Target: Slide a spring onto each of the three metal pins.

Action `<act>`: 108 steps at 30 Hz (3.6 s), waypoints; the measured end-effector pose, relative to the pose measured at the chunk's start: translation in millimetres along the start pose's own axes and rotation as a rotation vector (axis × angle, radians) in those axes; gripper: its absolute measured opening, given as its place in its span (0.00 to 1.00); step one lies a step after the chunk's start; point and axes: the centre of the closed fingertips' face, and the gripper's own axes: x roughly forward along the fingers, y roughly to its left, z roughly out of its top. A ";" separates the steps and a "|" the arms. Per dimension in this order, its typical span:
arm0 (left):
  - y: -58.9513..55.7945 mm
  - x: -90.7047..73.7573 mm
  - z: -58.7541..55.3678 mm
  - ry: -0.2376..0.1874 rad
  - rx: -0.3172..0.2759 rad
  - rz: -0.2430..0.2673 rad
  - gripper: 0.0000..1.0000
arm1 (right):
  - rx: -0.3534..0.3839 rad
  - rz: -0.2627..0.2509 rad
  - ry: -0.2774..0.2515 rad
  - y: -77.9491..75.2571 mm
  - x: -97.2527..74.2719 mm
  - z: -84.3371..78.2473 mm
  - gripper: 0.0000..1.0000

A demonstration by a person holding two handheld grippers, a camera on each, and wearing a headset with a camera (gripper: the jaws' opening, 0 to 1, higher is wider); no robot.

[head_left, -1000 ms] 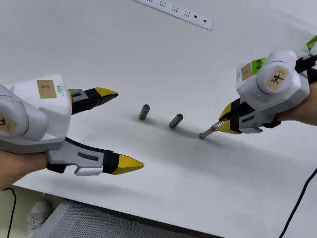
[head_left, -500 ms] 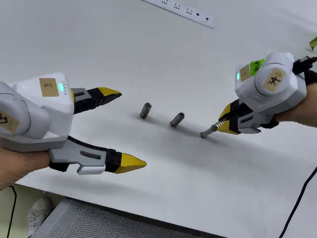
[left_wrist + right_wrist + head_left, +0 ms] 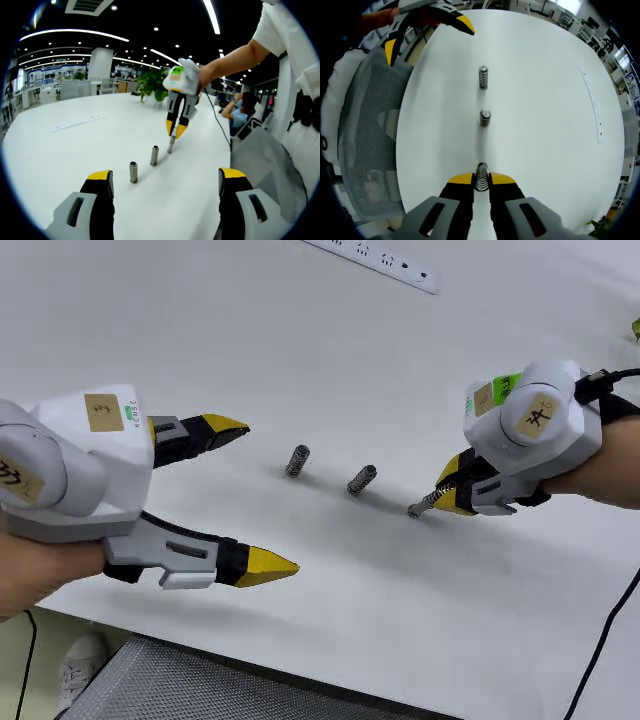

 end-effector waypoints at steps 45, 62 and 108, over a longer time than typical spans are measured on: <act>1.0 -2.3 0.2 0.021 0.008 0.003 0.87 | 0.023 -0.027 -0.034 -4.1 26.0 -2.4 0.20; 5.1 -9.1 0.6 0.070 0.062 -0.005 0.95 | 0.384 -0.166 -0.514 10.3 -50.0 -16.6 0.49; 6.6 -14.3 -6.2 0.205 0.118 0.014 1.00 | 0.615 -0.339 -0.787 66.7 -70.5 -86.7 0.86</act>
